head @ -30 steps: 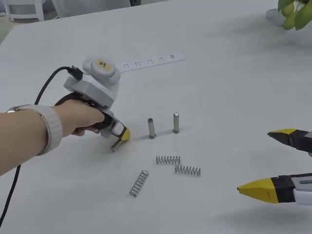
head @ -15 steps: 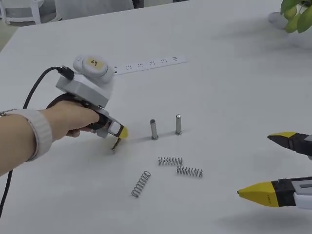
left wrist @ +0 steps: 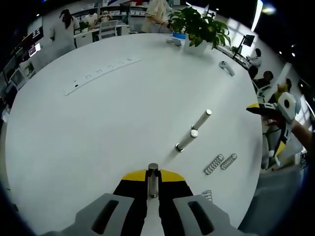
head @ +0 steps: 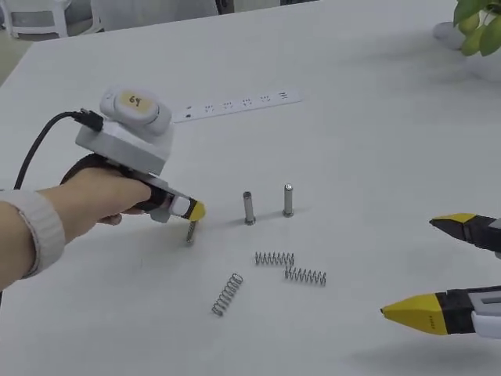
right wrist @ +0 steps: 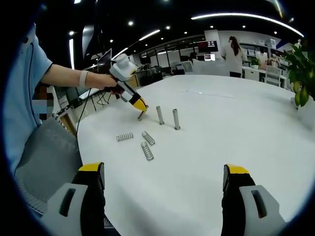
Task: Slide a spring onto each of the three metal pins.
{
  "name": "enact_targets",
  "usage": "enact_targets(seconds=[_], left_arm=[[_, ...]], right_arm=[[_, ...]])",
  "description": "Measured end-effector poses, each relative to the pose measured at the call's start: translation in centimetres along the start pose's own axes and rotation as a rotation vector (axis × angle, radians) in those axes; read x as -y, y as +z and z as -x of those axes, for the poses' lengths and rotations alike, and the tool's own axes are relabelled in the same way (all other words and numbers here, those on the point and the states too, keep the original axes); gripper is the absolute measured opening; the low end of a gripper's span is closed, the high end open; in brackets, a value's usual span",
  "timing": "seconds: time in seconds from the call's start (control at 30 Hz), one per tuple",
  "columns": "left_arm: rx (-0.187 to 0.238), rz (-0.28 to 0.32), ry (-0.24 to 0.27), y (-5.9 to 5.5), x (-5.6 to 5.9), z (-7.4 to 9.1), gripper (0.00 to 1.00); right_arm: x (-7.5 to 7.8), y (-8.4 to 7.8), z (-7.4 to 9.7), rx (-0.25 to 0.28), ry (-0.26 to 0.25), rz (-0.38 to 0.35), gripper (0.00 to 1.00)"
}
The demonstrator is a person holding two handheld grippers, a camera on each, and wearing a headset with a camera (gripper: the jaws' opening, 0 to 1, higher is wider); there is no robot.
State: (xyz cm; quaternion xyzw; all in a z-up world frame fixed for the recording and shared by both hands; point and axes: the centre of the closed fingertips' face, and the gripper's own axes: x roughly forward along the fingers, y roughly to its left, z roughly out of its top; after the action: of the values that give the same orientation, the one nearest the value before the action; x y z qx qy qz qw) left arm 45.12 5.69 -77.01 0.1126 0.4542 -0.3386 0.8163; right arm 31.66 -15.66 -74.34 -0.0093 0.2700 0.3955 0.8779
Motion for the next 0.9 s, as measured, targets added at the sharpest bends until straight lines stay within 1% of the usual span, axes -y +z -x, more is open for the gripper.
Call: enact_targets(seconds=[0.1, 0.23, 0.27, 0.3, 0.37, 0.4, 0.67, 0.77, 0.9], left_arm=[[0.009, -0.001, 0.0, 0.0, 0.0, 0.2, 0.0], [0.034, -0.003, 0.007, 0.2, -0.1, 0.5, 0.0], [0.034, -0.002, 0.006, 0.2, 0.0, 0.7, 0.0], [0.047, -0.007, 0.008, 0.3, 0.0, 0.8, 0.0], [0.051, -0.008, 0.009, 0.3, 0.1, 0.9, 0.0], [0.062, -0.005, 0.01, 0.3, 0.2, 1.0, 0.0], [0.068, -0.012, 0.006, 0.0, 0.8, 1.0, 0.0], [0.073, -0.029, 0.006, 0.1, 1.0, 1.2, 0.0], [0.073, -0.034, 0.002, 0.5, 1.0, 1.4, 0.0]], right_arm=[[0.0, 0.0, -0.1, -0.001, 0.001, 0.002, 0.99], [-0.1, 0.1, -0.2, -0.001, 0.005, 0.003, 0.99], [-0.2, 0.1, -0.2, -0.001, 0.006, 0.002, 0.99], [-0.2, 0.1, -0.2, -0.001, 0.007, 0.002, 0.99], [-0.2, 0.1, -0.2, -0.003, 0.007, 0.003, 0.99], [-0.3, 0.1, -0.2, -0.003, 0.008, 0.003, 0.99], [-0.4, 0.0, -0.2, -0.005, 0.008, 0.002, 0.99], [-0.4, 0.0, -0.1, -0.005, 0.007, 0.001, 0.99], [-0.3, 0.0, -0.1, -0.005, 0.006, 0.0, 0.99]])
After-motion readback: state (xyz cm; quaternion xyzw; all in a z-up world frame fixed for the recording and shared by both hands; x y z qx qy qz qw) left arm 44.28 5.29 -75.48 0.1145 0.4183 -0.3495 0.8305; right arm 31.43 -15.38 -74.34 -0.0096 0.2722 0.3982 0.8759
